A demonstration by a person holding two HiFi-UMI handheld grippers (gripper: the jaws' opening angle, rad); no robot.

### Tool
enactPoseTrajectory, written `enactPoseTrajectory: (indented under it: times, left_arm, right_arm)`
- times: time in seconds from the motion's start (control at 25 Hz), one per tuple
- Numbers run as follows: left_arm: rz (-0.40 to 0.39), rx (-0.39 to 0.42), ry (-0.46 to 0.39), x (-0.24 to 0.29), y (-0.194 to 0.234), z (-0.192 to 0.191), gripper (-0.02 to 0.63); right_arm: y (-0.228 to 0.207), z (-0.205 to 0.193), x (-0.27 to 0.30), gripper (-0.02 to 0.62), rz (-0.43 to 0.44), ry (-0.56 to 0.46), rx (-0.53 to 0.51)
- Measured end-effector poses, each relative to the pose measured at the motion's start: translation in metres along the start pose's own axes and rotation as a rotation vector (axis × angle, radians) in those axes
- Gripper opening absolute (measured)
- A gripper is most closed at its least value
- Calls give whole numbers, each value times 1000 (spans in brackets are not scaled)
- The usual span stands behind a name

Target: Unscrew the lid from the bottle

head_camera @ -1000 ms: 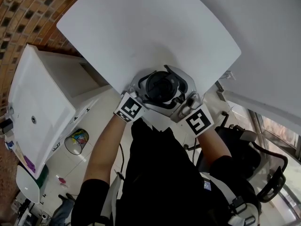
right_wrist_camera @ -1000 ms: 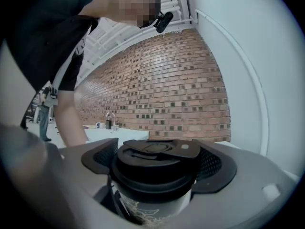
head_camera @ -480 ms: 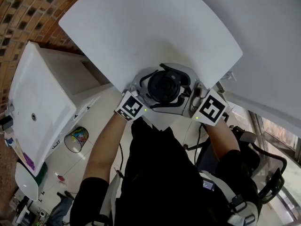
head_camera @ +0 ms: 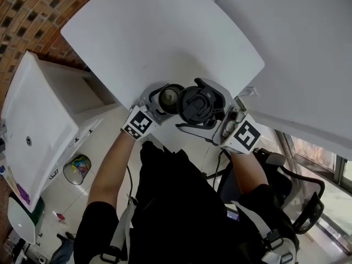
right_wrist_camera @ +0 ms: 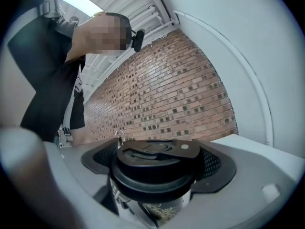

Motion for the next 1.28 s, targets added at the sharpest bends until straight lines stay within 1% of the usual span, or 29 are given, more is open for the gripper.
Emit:
enactPoseTrajectory:
  times: [0.2, 0.36, 0.56, 0.72, 0.76, 0.84, 0.92, 1.08, 1.16, 1.28]
  left_arm:
    - [-4, -9, 16, 1, -1, -1, 396]
    - [-4, 18, 32, -2, 0, 0, 401]
    - [33, -6, 38, -12, 4, -6, 409]
    - [64, -3, 64, -23, 1, -15, 408]
    - [75, -10, 69, -26, 1, -16, 408]
    - [103, -50, 67, -35, 0, -18, 407]
    - [137, -95, 39, -47, -1, -17, 407]
    - [189, -151, -7, -73, -13, -17, 403]
    - [189, -177, -25, -84, -25, -16, 402]
    - [146, -186, -45, -97, -47, -8, 397]
  right_arm:
    - [3, 4, -14, 476, -29, 5, -6]
    - [4, -2, -19, 476, -39, -11, -31]
    - [12, -2, -17, 476, -53, -32, -8]
    - [20, -1, -25, 476, -53, -24, -26]
    - [22, 0, -27, 476, -52, -23, -33]
    - [26, 2, -30, 476, -47, -21, -46]
    - [31, 3, -33, 476, -42, -20, -59]
    - [49, 5, -36, 476, -39, -8, -99]
    - [63, 8, -38, 476, -44, -13, -103]
    - [80, 6, -42, 476, -62, -16, -112]
Point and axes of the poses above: the fingertips, and each gripper's own axes: x forward along the fingers, y to its left, z out of its top, the point moved 2 cm from there along -x, backward along the fingers, and after that the axes turned 1 degree about -y, right-handed, at the moved point
